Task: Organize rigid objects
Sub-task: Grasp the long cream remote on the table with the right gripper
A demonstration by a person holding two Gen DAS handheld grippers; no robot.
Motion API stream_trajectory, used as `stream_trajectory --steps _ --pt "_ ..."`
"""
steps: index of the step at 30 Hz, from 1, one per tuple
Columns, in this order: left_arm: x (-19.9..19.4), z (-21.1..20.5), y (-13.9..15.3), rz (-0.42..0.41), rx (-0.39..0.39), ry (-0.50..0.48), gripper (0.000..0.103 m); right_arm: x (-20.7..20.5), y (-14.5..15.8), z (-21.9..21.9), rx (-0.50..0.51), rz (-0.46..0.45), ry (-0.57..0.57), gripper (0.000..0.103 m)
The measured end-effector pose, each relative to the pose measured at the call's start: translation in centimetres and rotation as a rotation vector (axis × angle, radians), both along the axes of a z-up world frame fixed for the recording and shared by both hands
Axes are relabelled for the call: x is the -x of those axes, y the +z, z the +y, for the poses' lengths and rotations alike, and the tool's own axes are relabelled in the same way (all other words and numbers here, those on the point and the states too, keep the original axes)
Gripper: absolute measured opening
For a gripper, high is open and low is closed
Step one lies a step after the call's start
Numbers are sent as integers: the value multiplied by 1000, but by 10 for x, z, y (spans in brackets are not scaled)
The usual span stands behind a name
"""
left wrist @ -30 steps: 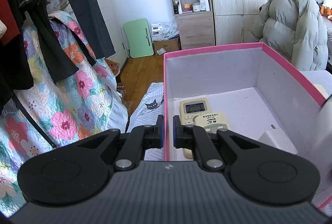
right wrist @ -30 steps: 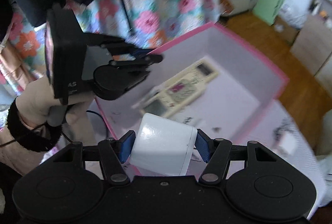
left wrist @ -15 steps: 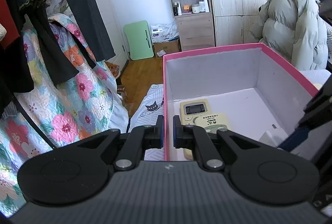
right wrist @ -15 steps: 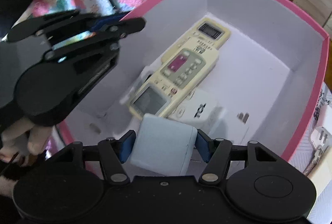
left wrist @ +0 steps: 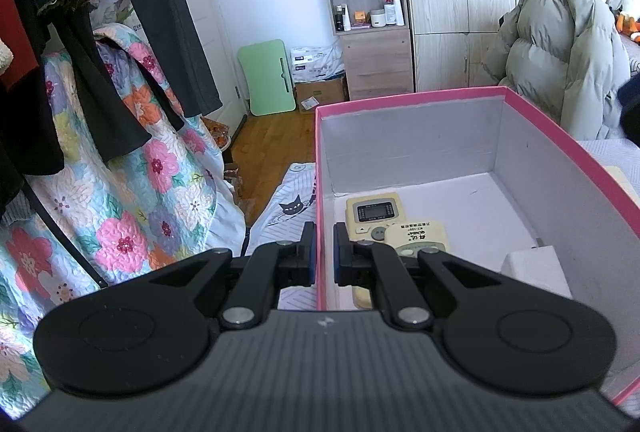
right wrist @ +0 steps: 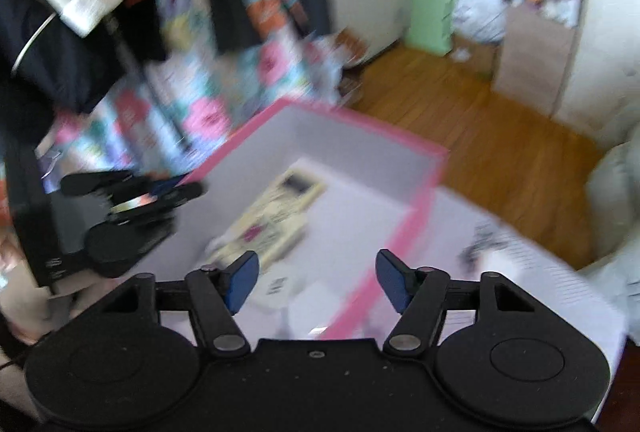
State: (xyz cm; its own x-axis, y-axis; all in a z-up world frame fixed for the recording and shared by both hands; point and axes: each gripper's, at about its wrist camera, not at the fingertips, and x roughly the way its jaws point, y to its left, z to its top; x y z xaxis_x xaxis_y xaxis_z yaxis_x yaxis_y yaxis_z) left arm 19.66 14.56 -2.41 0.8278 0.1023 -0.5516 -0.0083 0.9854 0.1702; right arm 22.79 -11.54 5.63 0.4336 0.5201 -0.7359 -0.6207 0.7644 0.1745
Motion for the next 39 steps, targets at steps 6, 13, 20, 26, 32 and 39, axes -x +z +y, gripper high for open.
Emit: stream_trajectory --steps 6,13,20,26,32,39 --pt "0 0 1 1 -7 2 5 -31 -20 -57 55 79 -183 71" --pt "0 -1 1 3 -12 1 5 -77 -90 -102 138 334 -398 65" --pt "0 -2 1 3 -12 2 5 -87 -126 -110 151 414 -469 64" --pt "0 -2 1 2 -11 1 5 -104 -138 -110 130 426 -512 69" --pt "0 -3 1 4 -9 -2 5 -105 -136 -98 214 339 -478 65" --pt "0 -1 2 2 3 -5 5 -93 -136 -100 270 411 -440 67"
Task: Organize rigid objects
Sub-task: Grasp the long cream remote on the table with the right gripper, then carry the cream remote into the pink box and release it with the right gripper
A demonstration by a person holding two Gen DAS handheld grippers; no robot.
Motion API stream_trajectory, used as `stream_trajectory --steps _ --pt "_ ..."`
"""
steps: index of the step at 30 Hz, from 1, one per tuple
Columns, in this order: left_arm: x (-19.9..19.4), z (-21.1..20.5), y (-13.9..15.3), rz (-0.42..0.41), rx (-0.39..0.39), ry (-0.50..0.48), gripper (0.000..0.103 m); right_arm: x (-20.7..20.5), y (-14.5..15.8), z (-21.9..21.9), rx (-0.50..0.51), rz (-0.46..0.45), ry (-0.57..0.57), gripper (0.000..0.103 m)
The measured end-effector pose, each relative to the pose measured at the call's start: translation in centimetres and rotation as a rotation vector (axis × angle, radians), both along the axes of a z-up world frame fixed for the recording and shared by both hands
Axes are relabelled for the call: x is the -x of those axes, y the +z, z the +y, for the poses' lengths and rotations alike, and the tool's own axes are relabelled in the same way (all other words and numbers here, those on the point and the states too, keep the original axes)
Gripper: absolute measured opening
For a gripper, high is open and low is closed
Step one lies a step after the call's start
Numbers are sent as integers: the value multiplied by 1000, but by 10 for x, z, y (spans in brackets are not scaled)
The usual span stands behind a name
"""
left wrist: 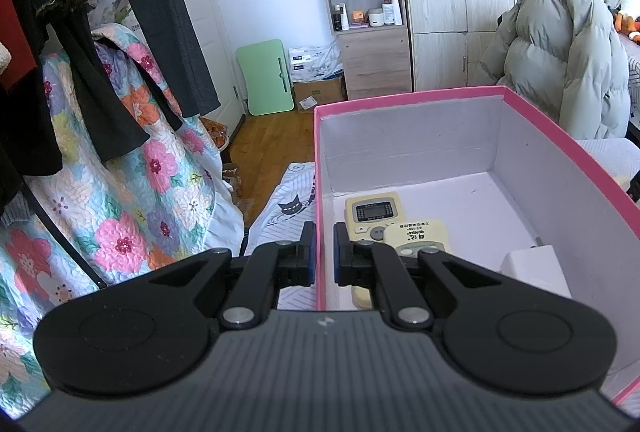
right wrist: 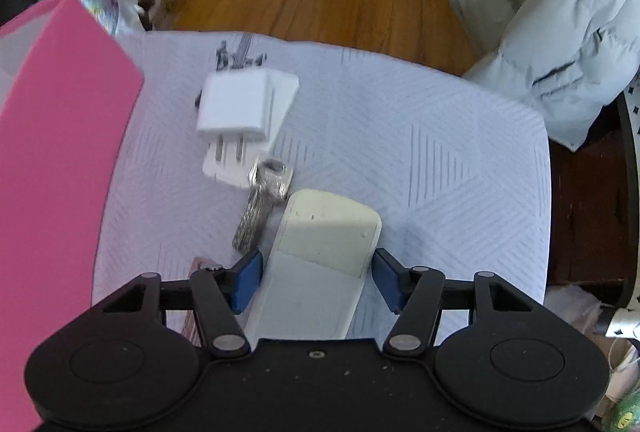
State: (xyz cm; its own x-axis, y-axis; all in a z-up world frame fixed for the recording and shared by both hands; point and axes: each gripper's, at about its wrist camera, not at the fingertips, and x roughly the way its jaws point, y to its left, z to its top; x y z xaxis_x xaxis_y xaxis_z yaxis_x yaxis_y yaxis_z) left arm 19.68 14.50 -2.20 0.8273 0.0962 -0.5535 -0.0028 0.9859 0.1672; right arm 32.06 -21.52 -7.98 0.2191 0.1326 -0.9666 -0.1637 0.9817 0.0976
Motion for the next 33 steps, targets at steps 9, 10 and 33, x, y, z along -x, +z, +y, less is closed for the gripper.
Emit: stream_trajectory --steps 9,10,33 --pt "-1 2 0 3 -17 4 5 2 1 5 12 -48 -19 61" --pt "0 3 0 2 -14 4 5 6 4 3 6 -63 -26 61" --pt "-1 1 -1 -4 -15 10 5 112 148 6 -267 -623 129 58"
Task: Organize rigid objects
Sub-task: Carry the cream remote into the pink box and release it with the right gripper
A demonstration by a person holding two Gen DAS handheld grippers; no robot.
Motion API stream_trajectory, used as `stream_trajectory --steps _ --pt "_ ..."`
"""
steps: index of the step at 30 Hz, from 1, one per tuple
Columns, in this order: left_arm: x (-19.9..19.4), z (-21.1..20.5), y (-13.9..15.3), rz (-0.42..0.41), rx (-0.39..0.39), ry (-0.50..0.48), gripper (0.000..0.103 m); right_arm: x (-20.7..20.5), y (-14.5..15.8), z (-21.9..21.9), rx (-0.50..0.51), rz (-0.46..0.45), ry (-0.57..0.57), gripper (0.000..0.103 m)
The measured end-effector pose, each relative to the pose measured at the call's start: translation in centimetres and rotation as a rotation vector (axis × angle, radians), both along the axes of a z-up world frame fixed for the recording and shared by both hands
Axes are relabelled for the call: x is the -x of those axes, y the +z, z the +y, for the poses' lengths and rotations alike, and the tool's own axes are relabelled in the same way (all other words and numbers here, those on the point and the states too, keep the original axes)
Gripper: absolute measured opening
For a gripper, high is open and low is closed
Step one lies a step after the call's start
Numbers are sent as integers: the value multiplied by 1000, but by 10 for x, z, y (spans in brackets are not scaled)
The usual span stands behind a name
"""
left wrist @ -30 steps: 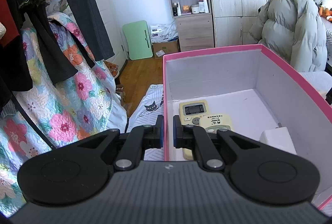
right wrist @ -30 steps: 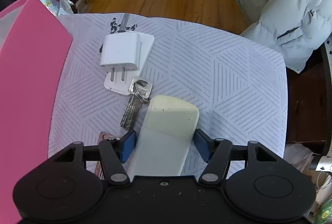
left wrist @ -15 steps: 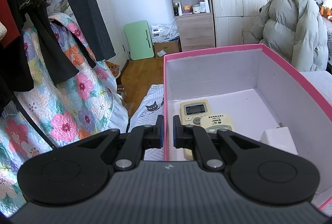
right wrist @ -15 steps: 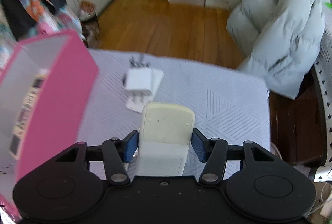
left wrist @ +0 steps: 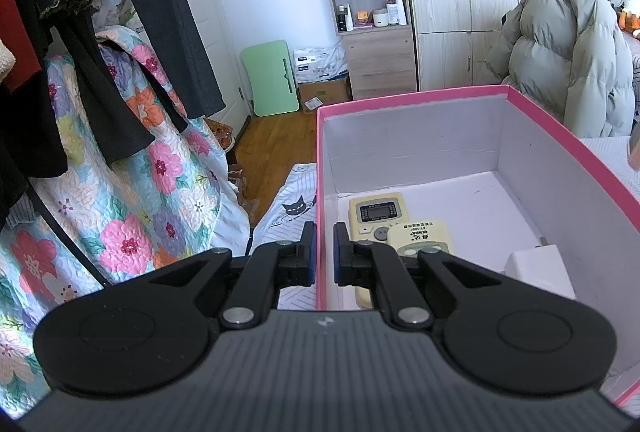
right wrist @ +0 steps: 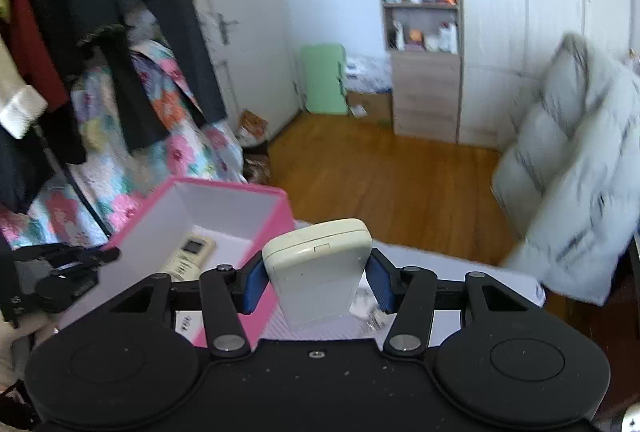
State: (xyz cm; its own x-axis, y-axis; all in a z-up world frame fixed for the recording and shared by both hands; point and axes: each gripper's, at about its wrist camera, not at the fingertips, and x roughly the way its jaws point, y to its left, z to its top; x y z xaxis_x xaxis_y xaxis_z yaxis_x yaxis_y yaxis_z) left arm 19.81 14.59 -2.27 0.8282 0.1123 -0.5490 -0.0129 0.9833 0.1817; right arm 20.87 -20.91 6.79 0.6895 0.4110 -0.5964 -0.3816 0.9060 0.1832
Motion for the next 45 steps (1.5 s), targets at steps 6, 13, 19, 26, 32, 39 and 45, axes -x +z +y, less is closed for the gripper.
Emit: stream_trajectory --steps 6,13,19,26,32,39,45 --pt "0 1 -1 -1 4 0 5 8 23 24 -22 -73 91 58" --pt "-1 -1 -3 1 -8 -1 5 1 29 75 -69 -90 239 58" --pt "-1 -2 -3 4 -7 0 5 -19 -9 121 -58 -15 289 58" --pt "-2 -3 -3 19 -14 1 5 -43 -47 148 -39 -10 231 58" --pt "0 1 -1 10 11 -1 5 -15 -48 132 -2 41 251 57" --pt "0 3 -1 5 21 1 5 13 -56 136 199 170 299 47" --pt "1 2 -2 5 17 2 5 28 -53 140 249 195 333 47"
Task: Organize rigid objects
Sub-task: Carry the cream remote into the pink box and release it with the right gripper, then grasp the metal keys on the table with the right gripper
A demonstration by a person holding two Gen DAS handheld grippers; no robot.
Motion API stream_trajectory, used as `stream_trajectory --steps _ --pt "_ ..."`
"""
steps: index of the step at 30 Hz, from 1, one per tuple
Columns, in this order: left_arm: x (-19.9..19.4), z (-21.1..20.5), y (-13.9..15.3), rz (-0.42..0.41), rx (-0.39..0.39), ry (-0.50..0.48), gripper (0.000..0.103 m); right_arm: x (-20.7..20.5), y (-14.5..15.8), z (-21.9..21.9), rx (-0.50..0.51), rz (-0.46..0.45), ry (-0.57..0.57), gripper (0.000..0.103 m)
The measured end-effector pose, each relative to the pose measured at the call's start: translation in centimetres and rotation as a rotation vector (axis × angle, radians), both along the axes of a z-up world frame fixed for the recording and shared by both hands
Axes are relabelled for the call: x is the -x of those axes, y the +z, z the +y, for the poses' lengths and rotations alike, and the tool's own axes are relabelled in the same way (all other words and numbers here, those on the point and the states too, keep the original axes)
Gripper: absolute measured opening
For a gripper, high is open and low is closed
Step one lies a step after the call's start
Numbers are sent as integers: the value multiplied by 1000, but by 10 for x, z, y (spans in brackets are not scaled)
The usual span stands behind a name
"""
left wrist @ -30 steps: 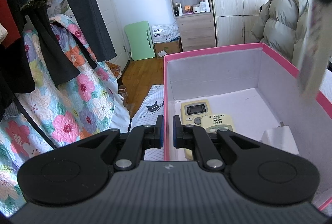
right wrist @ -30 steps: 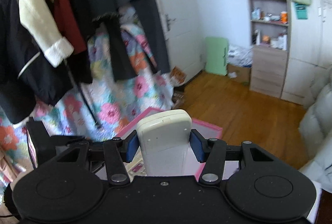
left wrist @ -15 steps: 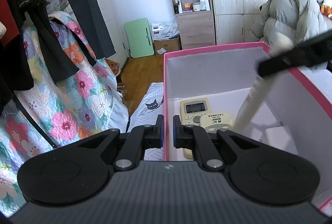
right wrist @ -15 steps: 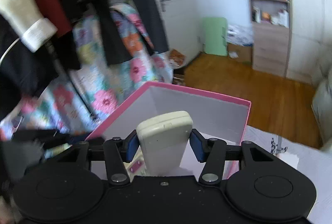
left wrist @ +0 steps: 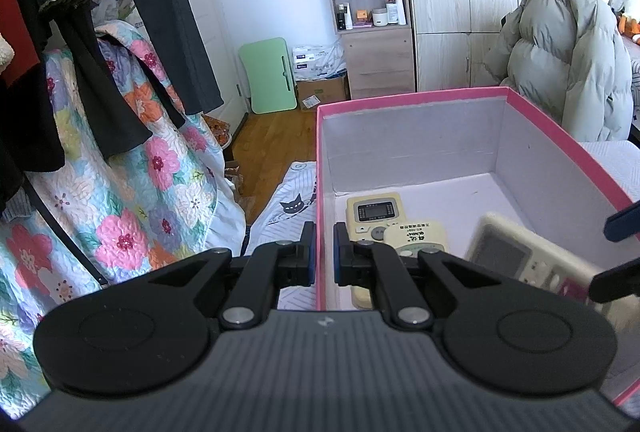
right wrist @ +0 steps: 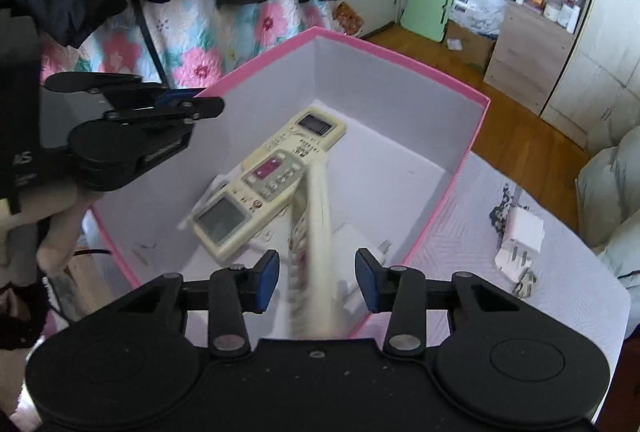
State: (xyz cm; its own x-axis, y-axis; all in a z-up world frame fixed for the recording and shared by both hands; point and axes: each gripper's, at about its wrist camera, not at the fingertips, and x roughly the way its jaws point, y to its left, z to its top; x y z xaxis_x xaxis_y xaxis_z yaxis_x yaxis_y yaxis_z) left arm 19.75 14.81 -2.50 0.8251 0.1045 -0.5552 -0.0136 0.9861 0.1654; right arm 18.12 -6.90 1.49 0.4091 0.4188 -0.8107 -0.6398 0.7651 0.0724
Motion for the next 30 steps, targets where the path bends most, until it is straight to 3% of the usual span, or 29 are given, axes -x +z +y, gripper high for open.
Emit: stream_trajectory --steps 3,11,17,24,30 --pt "0 -2 0 1 -2 1 5 -1 10 -8 -56 25 -30 47" --pt "1 -3 -1 0 0 1 5 -16 34 -47 -152 -104 -144 49" --pt "2 -5 -1 -1 2 -1 5 -25 35 -82 -108 -143 -190 52" --pt "1 -4 -1 0 1 -1 5 -37 -14 -120 -87 5 -264 48" --pt "1 -5 -1 0 1 -1 5 -37 -60 -119 -56 50 -265 40"
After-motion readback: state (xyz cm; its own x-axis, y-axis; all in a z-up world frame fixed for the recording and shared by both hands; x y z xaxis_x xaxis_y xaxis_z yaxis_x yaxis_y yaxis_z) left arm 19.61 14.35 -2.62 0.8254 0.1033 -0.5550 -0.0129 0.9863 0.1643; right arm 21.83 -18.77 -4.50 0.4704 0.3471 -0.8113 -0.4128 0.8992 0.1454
